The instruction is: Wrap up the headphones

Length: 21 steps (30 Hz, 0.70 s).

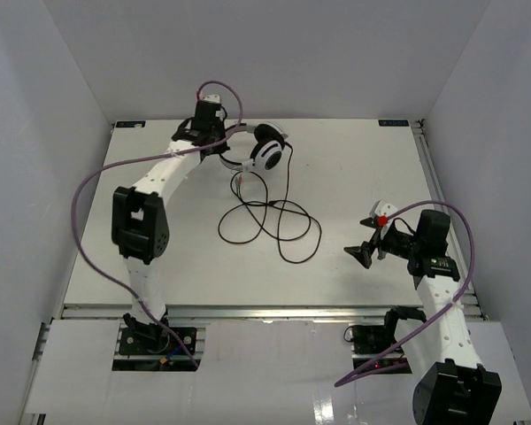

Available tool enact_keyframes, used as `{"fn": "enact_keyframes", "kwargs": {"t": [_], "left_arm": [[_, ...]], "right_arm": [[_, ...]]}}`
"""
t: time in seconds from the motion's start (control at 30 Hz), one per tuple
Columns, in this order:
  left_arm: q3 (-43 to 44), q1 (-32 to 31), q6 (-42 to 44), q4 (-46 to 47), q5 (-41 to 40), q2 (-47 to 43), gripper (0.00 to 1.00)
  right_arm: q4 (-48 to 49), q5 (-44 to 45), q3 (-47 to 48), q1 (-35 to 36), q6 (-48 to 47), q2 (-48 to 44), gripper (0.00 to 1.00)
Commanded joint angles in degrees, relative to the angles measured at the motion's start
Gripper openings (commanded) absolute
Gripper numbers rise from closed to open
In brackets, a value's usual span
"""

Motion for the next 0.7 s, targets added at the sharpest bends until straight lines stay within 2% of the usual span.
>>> {"fn": "enact_keyframes", "kwargs": {"t": [0.0,0.1,0.17,0.2,0.27,0.3,0.33,0.37,0.4,0.5,0.57,0.67], "left_arm": [[-12.12,-0.02,-4.33,3.92,2.89,-25.8,0.0],[-22.0,0.17,-9.68,5.16,5.8,-34.05,0.0],[-25.49,0.35,-14.52,5.87,6.78,-40.19,0.0],[-26.98,0.41,-16.19,5.94,7.25,-42.23,0.0],[-28.25,0.42,-17.99,5.48,8.15,-45.13,0.0],[-28.43,0.42,-18.89,5.0,8.51,-46.5,0.0],[-28.47,0.42,-19.44,4.62,8.8,-47.43,0.0],[-28.29,0.42,-19.86,4.28,8.93,-48.19,0.0],[-28.01,0.42,-20.24,3.68,8.95,-49.07,0.0],[-26.09,0.42,-20.51,1.45,8.44,-50.06,0.0],[-24.67,0.42,-20.98,0.52,8.66,-50.48,0.0],[-24.02,0.42,-22.13,0.27,9.1,-50.92,0.0]], "right_arm": [[8.48,8.65,10.23,6.86,19.34,4.68,0.95],[10.02,11.0,13.8,16.58,22.89,9.41,0.92],[13.25,6.81,15.19,19.18,25.54,11.23,0.9],[14.39,1.86,16.25,19.67,26.03,12.59,0.9],[4.26,-11.35,21.76,20.36,14.17,19.14,0.9],[-4.12,-13.98,26.63,22.02,6.72,22.84,0.9],[-9.89,-13.82,33.14,23.88,2.71,25.74,0.9],[-16.13,-13.38,36.48,26.3,-2.16,27.77,0.9],[-18.12,-13.56,37.69,27.77,-4.1,29.42,0.9],[-9.34,-15.29,35.12,30.23,-0.18,29.29,0.9],[-2.04,-13.25,31.89,33.72,4.16,27.05,0.9],[0.9,-10.33,30.05,36.81,6.01,27.01,0.9]]}}
